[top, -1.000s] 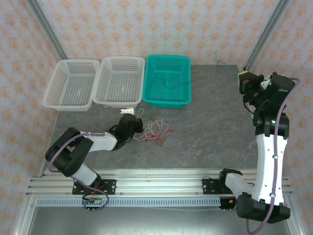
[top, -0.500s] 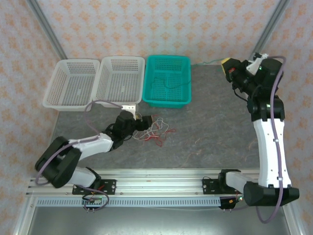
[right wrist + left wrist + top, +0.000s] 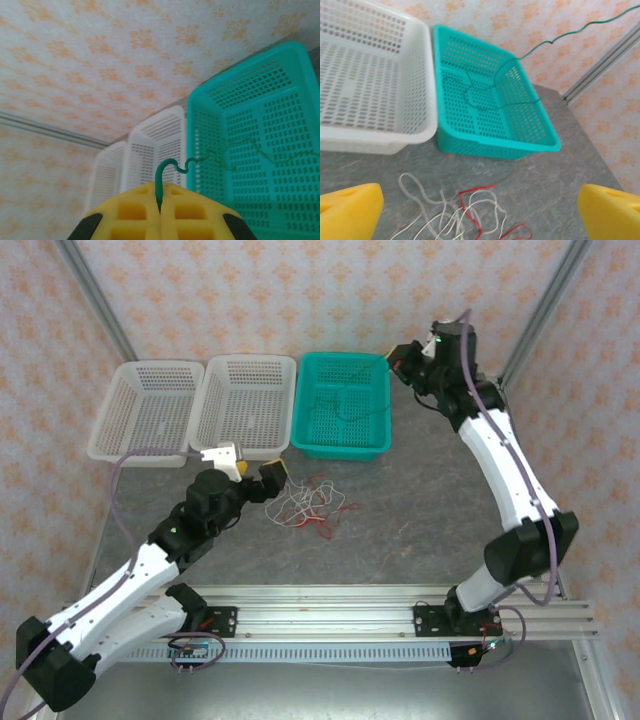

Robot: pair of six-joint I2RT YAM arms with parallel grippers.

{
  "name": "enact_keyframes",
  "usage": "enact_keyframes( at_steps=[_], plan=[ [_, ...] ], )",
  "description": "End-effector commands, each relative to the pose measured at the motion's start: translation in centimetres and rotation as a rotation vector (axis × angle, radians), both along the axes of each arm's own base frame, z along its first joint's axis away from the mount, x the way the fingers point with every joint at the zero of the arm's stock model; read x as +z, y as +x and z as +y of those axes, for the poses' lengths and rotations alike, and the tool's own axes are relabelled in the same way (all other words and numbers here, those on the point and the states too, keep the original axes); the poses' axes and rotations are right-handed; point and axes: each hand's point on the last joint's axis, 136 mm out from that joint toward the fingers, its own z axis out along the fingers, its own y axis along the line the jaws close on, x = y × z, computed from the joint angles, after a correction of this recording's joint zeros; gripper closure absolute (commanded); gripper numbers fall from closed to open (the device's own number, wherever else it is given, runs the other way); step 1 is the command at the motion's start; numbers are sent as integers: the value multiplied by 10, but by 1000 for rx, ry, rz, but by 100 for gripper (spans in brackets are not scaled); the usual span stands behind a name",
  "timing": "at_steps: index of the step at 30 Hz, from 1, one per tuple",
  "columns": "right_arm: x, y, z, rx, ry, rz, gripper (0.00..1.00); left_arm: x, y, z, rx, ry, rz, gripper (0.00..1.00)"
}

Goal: Untangle the cables

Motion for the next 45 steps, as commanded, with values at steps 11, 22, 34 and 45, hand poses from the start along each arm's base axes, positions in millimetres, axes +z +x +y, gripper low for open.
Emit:
enact_keyframes(
  at_steps=[11, 22, 34, 45],
  plan=[
    [-112, 30, 49, 66, -512, 60, 100, -25, -13, 20, 72, 67, 99, 0],
    [-233, 14, 105, 299, -502, 299, 100, -26, -6, 10, 44, 63, 112, 0],
    [-239, 30, 99, 297, -623, 310, 65, -38, -5, -2, 1, 44, 146, 0],
    [-112, -12, 67, 201, -563, 159, 44, -55, 3, -36, -124, 91, 226, 0]
  ],
)
